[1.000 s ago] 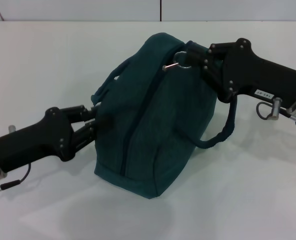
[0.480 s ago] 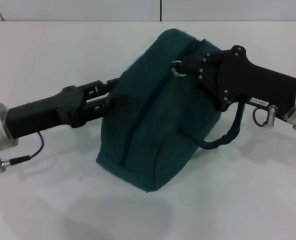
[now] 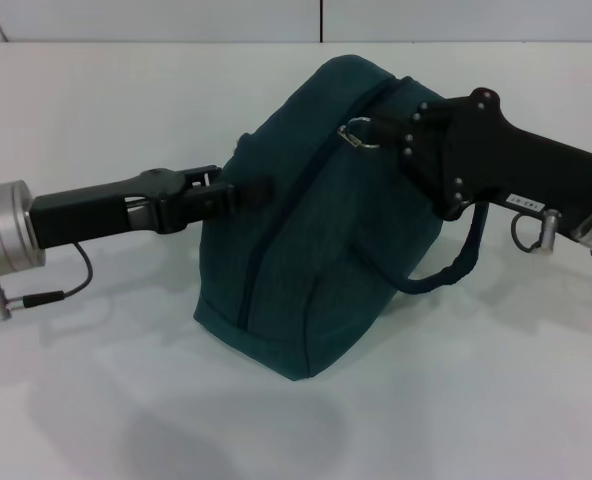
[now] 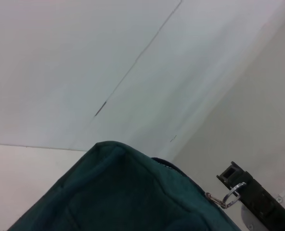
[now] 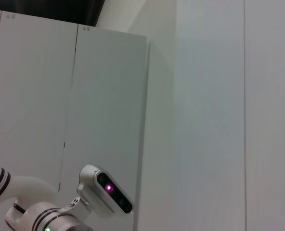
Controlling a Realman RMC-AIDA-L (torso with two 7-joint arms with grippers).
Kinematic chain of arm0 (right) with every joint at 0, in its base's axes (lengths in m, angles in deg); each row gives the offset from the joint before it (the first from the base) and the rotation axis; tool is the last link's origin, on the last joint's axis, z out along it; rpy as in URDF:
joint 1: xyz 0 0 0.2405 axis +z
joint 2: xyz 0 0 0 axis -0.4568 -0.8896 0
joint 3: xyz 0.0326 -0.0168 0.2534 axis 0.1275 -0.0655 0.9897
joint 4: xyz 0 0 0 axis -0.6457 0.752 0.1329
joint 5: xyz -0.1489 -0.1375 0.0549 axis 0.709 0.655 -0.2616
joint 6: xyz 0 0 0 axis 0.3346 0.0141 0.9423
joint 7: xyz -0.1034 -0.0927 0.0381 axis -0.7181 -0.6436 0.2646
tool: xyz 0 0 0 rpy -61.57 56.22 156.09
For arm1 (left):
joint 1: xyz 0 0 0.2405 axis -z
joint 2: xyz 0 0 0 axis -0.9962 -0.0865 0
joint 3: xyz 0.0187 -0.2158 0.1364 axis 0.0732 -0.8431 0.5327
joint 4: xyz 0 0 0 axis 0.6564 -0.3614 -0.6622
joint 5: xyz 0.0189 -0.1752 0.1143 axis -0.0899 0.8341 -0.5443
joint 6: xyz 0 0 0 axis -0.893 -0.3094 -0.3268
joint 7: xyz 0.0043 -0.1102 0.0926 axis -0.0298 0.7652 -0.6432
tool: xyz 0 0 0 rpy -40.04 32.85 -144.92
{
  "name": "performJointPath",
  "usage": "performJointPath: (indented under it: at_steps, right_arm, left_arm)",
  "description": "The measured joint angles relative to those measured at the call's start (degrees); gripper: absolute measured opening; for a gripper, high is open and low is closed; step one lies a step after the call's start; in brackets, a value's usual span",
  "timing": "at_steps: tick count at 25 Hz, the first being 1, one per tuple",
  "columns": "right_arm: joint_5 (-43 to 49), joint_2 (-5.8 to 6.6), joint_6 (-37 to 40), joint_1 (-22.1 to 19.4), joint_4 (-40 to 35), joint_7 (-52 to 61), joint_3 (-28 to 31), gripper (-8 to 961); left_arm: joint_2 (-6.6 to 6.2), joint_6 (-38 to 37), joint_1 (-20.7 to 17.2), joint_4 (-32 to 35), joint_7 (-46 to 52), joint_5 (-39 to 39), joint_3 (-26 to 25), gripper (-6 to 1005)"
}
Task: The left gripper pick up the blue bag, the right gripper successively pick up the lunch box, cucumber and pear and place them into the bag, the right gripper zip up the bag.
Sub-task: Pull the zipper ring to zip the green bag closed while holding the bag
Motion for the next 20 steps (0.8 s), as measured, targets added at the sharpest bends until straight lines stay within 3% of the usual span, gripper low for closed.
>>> performJointPath:
  at_steps: [4,9,20]
  right_arm:
    - [-0.1,0.04,-0.1,-0.1,-0.3,-0.1,1.0,13]
    - [-0.1,0.22,-1.6,0.5,0.0,-1.3,3.3,12]
    - [-0.2,0.26,-7.4,0.8,-0.1,-2.8,4.9,11]
  left_arm:
    - [-0.31,-0.1,-0.1,0.3,-0.2,-0.1,0.0,514]
    - [-0.5,-0.3,0.1,0.3,-1.0,-1.7,0.1,286]
    - [-1.12,-3.7,0.3,1.9,-2.3,-4.5,0.9,91]
